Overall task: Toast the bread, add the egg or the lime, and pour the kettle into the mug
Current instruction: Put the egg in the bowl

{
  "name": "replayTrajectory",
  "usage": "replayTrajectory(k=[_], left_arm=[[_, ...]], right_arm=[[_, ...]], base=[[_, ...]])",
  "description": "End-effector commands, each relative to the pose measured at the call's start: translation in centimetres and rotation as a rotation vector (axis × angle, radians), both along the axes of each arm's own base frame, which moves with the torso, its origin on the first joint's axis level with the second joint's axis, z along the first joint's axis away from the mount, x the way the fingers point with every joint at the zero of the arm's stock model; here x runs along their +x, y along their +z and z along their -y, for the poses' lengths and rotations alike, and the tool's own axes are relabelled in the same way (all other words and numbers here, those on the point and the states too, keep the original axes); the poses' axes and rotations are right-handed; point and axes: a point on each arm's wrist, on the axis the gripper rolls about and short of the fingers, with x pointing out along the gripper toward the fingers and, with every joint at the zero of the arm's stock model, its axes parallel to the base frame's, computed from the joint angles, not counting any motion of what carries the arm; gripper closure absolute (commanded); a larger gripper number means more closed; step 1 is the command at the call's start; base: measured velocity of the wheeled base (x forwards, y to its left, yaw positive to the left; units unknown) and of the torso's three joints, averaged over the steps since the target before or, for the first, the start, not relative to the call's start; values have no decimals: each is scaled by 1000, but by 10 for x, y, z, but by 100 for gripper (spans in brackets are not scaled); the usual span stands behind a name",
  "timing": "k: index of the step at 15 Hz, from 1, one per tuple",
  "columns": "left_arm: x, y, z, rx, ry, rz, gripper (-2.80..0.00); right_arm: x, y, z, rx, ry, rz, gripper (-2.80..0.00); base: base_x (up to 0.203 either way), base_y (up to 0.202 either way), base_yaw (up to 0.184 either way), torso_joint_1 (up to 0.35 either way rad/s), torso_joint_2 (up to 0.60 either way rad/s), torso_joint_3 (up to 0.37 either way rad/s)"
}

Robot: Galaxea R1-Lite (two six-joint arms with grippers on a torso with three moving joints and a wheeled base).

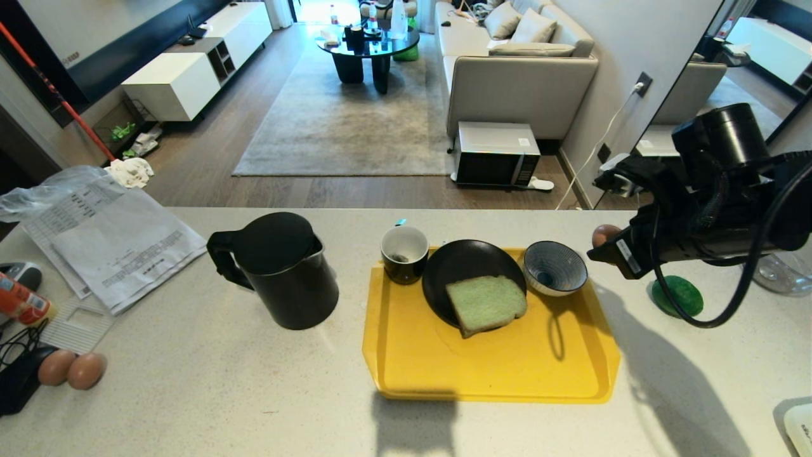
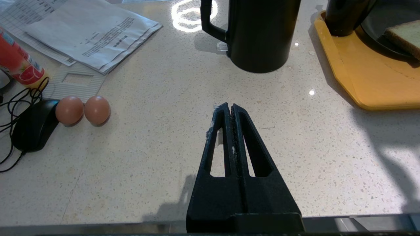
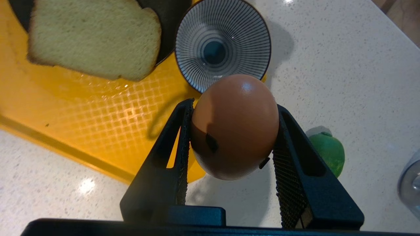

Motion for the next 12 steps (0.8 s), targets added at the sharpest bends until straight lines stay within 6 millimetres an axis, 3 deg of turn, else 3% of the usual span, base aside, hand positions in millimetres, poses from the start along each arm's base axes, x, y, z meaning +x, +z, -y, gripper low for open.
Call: replayTrajectory(k=[1, 12], left_arm=[[1, -5, 0, 0, 0, -14, 0], [1, -5, 0, 0, 0, -14, 0]], right_arm=[[26, -14, -7, -21, -11, -28, 0], [79, -54, -18, -93, -76, -85, 0]], base=[[0, 0, 0, 0, 0, 0], [0, 0, 0, 0, 0, 0]])
